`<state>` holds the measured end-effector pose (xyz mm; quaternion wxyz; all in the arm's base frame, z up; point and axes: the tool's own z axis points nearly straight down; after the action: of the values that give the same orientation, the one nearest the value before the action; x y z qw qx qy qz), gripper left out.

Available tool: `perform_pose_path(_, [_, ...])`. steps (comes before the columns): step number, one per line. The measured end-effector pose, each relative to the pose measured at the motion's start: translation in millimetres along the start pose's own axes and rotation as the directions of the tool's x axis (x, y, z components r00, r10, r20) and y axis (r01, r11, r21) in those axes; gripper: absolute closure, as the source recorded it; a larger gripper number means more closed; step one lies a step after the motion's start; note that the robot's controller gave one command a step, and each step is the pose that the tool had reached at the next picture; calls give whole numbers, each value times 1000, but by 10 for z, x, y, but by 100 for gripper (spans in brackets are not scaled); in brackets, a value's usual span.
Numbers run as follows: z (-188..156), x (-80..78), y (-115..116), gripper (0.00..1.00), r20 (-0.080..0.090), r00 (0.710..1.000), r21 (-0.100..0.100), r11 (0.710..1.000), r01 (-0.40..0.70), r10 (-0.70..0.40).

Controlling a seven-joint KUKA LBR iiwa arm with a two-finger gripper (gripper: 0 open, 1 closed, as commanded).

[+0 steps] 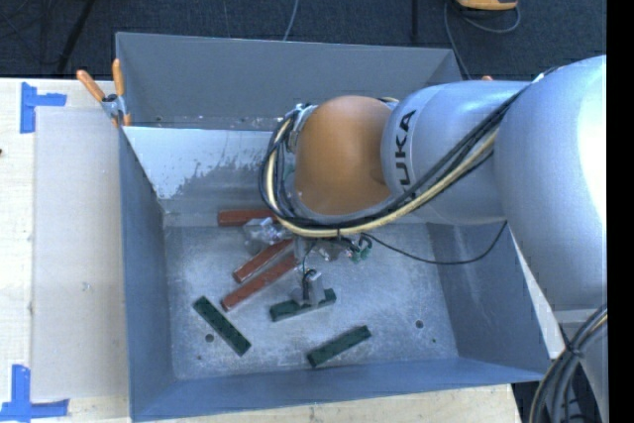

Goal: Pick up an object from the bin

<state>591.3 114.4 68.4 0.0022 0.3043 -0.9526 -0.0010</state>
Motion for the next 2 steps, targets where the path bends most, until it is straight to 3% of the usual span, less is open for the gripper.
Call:
perform_pose_path(1, [-12,-9,0,0,4,1000,2,1000,-2,2])
perform_pose_path(2, [-4,-7,-4,100,6,1000,3,1000,-4,4])
